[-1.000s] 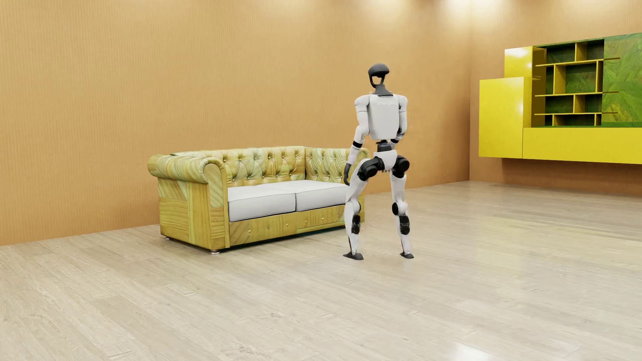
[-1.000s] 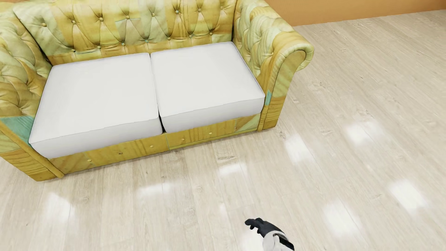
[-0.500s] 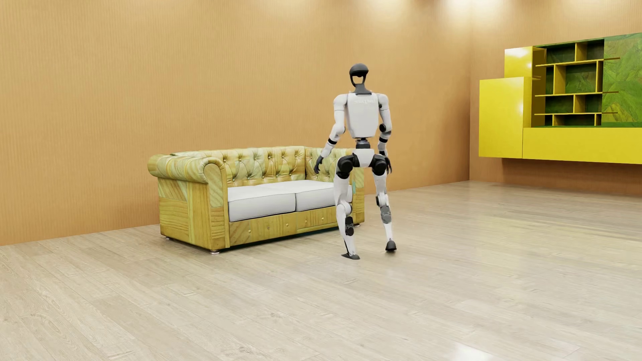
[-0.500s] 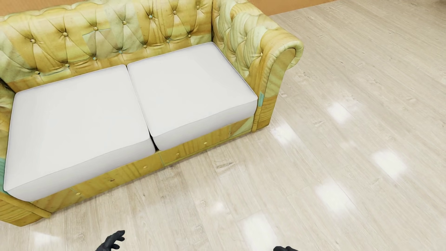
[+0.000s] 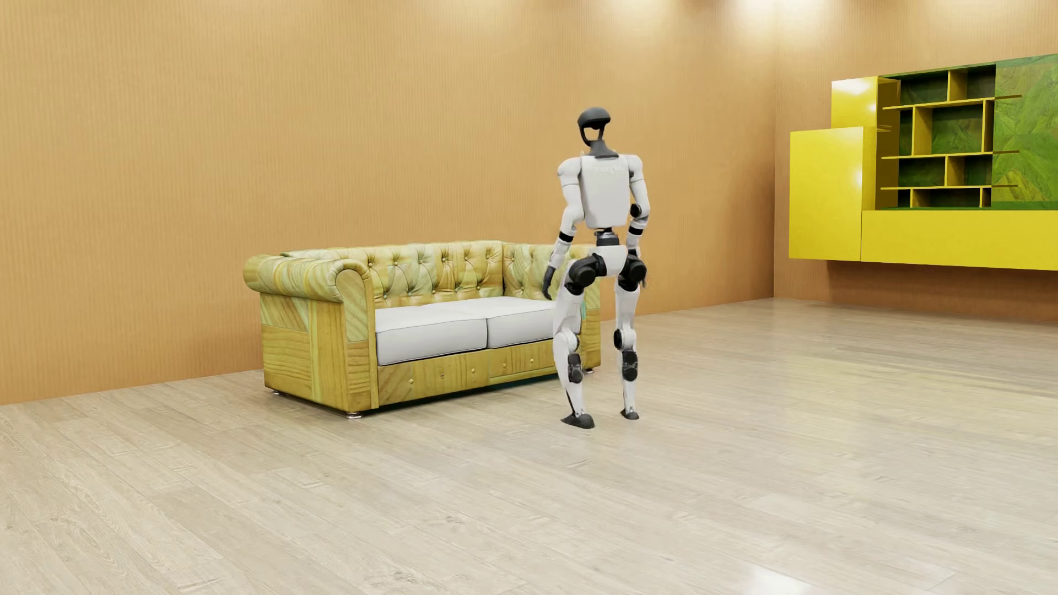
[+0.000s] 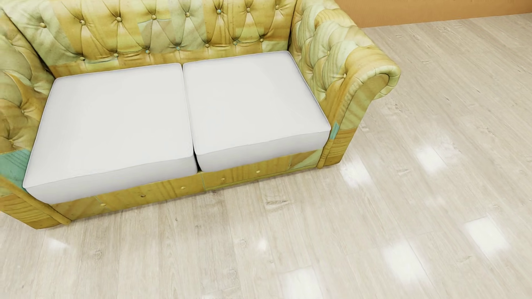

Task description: Head to the sofa

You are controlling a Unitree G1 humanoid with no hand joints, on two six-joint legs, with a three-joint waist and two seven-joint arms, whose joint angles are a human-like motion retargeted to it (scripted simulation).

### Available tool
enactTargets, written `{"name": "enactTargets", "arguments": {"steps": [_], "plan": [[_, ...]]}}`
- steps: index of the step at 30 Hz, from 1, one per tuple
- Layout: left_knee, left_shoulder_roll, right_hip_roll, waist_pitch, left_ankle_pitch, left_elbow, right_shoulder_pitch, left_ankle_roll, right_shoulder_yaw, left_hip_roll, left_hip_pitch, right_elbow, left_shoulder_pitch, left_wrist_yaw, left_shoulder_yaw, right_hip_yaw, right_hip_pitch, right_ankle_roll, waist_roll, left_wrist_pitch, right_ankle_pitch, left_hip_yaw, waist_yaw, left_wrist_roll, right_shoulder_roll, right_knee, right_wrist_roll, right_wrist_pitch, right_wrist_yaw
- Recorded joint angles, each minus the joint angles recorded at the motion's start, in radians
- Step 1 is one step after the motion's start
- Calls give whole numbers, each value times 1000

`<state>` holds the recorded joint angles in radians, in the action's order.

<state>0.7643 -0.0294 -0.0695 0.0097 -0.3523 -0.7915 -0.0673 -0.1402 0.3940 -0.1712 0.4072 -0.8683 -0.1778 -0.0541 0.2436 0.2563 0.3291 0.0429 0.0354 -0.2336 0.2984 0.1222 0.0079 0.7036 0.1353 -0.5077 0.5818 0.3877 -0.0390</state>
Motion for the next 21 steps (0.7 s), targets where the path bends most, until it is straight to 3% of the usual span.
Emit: {"name": "enactTargets", "arguments": {"steps": [2,4,6,7,11,13,19,20,21], "plan": [[109,-3,9,3,8,-29,49,-82,6,-13,64,30,-10,-2,27,25,-13,3,-19,-26,10,-71,-3,-6,-7,-10,9,-32,-49],[21,7,17,-2,-29,-30,113,-26,39,-43,40,41,-18,10,54,26,-36,4,-36,-24,-1,-62,0,-36,10,21,19,-63,-30],[-209,9,20,-13,44,-18,180,-20,84,-56,-51,34,-28,21,35,12,-68,1,-47,-13,-23,-5,6,-19,34,74,38,-70,5],[-265,7,21,-19,35,-13,208,16,99,-51,-87,33,-27,24,22,4,-74,-1,-53,-11,-27,14,9,-8,43,81,42,-72,16],[-413,1,-11,-32,94,-18,187,16,19,-8,-169,72,18,44,-48,11,-106,-14,-56,-12,-39,35,7,32,42,112,-7,-53,-64],[-435,-7,-27,-34,99,3,141,18,-3,11,-181,84,36,46,-81,20,-116,-20,-54,11,-43,32,4,41,31,124,-30,-59,-80],[-376,-3,-39,-34,66,40,44,41,145,20,-152,-57,48,28,-110,26,-115,-34,-57,32,-43,18,1,7,9,117,11,-24,55],[-366,-5,-38,-33,59,43,30,44,139,17,-146,-81,42,33,-109,22,-111,-36,-58,31,-44,21,0,5,-4,115,-15,-12,68],[-353,-4,-37,-32,52,40,13,48,82,15,-139,-84,43,36,-107,16,-106,-40,-58,25,-45,25,0,6,-28,113,-86,17,47]]}}
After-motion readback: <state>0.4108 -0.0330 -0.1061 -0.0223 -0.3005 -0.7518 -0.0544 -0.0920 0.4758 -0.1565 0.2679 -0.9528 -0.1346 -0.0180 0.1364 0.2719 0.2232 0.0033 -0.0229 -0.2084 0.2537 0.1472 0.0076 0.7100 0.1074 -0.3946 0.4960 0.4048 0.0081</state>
